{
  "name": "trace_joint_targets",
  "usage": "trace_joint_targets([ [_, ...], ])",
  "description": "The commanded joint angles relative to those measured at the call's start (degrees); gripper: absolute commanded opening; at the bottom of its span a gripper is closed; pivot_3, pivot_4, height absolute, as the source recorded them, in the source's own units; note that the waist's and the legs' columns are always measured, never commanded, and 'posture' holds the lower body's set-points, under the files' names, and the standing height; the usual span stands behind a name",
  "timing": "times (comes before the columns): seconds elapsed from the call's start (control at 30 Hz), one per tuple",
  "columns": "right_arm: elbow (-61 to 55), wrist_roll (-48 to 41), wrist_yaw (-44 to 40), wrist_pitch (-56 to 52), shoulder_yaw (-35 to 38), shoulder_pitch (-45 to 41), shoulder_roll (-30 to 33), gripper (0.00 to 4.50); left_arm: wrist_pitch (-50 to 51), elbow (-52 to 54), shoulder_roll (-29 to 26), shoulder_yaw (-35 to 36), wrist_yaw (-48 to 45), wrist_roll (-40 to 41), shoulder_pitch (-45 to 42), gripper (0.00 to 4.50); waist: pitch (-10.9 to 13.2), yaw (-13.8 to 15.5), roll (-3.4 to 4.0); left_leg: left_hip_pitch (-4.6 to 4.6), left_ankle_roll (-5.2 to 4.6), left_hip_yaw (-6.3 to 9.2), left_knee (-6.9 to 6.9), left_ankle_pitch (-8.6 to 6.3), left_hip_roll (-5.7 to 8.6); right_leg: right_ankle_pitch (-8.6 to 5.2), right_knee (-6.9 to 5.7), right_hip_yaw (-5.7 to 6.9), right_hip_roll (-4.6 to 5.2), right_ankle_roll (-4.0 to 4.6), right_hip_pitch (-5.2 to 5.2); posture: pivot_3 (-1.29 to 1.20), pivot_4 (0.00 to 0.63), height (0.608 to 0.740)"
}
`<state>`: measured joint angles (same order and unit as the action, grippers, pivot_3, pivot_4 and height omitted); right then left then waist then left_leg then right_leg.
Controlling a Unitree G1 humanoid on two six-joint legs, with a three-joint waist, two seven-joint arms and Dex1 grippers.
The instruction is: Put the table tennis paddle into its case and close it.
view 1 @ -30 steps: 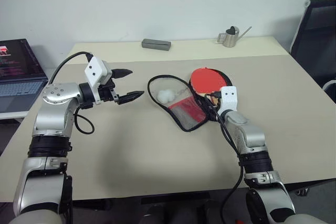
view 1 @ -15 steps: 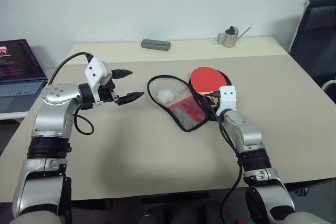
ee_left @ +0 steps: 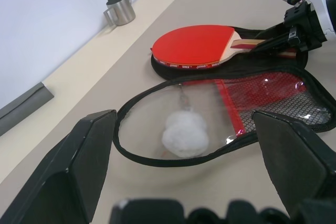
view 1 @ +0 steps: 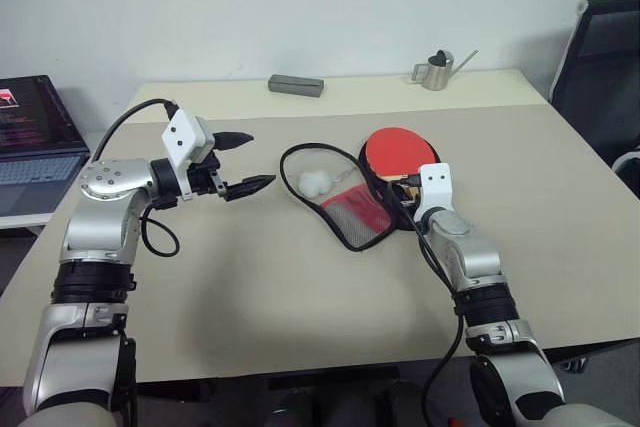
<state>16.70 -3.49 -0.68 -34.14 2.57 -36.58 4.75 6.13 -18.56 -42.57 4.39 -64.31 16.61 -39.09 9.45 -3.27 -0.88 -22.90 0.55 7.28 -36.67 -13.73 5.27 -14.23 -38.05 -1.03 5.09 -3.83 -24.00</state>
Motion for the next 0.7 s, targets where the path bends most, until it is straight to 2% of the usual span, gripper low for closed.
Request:
trace_joint_targets([
  [0.03, -1.60, -0.79, 0.17, 0.88, 0.68, -0.07, -1.12, 2.45, -0.03, 2.07, -0.98, 1.59, 0.52, 0.62, -0.41, 4.50, 0.00, -0.01, 0.00, 0.00, 0.00, 0.00, 0.00, 0.00, 0.00, 0.00, -0.01, 0.00, 0.00, 0.00, 0.00, 0.00, 0.150, 0.740],
  [0.23, -2.43, -0.06, 1.18, 0.77, 1.01, -0.20, -1.19, 4.48, -0.25, 2.10, -0.93, 1.60, 0.63, 0.55, -0.04, 4.50, 0.00, 0.01, 0.00, 0.00, 0.01, 0.00, -0.02, 0.00, 0.01, 0.00, -0.01, -0.01, 0.00, 0.00, 0.00, 0.00, 0.150, 0.740],
  [0.4, -7.36, -1.56, 2.00, 0.90, 2.55, 0.26, -2.04, 4.48, -0.26, 1.99, -0.90, 1.93, 1.08, 0.63, 0.32, 4.50, 0.00, 0.00, 0.00, 0.00, 0.02, 0.00, -0.02, 0.01, 0.00, 0.01, -0.04, -0.01, 0.00, 0.01, -0.01, 0.00, 0.150, 0.740],
  [0.5, -15.57, -6.19, -0.56, 0.68, 4.36, 1.63, -3.26, 4.48, -0.25, 1.71, -0.83, 2.14, 1.64, 0.64, 1.28, 4.50, 0.00, 0.01, 0.00, -0.01, 0.02, 0.02, -0.02, 0.01, 0.00, 0.01, -0.03, -0.01, 0.00, 0.01, -0.02, 0.00, 0.150, 0.740],
  [0.7, -30.32, -12.55, -16.02, -2.48, 0.26, 6.83, 5.84, 4.48, -0.36, -0.92, -1.34, 2.10, 1.22, 0.23, 2.27, 4.50, 0.00, 0.12, 0.00, -0.01, 0.00, 0.03, -0.04, 0.00, 0.02, 0.00, 0.01, 0.03, 0.00, 0.00, 0.03, 0.00, 0.150, 0.740],
])
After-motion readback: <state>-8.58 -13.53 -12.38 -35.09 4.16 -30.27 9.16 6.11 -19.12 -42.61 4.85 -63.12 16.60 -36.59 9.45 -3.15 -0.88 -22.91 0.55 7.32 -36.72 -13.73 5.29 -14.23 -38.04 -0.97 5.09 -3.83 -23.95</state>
